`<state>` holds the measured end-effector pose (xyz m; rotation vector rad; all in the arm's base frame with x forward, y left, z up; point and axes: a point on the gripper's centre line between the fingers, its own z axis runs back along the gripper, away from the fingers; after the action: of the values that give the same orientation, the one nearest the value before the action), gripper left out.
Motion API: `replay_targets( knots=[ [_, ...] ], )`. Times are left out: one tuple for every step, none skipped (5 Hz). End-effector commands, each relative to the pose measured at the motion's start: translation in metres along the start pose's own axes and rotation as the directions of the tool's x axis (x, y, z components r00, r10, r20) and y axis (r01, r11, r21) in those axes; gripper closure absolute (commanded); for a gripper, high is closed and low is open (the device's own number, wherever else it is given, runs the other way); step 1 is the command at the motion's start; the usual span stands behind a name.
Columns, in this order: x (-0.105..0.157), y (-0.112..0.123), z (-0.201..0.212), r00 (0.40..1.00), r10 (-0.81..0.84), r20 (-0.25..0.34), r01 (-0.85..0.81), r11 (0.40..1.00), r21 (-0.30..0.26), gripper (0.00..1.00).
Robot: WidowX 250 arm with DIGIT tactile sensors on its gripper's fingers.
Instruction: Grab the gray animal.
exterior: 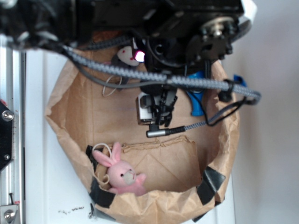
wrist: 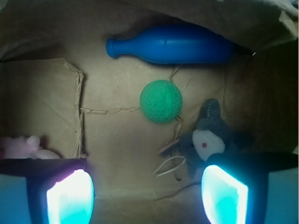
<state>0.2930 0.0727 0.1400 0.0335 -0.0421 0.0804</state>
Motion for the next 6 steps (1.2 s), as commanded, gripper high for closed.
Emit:
replay_targets(
  knots=[
    [0.007, 0.006, 0.017, 0.998, 0.008, 0.060, -0.009, 1.000, 0.014, 0.00],
    [-0.013, 0.012, 0.018, 0.963, 0.193, 0.187, -0.204, 0.978, 0.042, 0.00],
    [-0.023, 0.018, 0.008, 0.912, 0.328, 0.247, -0.336, 0.942, -0.009, 0.00],
    [-0.033, 0.024, 0.001, 0.894, 0.348, 0.284, -0.353, 0.935, -0.032, 0.00],
    [-0.029, 0.032, -0.011, 0.897, 0.378, 0.231, -0.382, 0.924, -0.031, 0.00],
    [-0.027, 0.043, -0.025, 0.895, 0.399, 0.201, -0.413, 0.910, 0.030, 0.00]
  ],
)
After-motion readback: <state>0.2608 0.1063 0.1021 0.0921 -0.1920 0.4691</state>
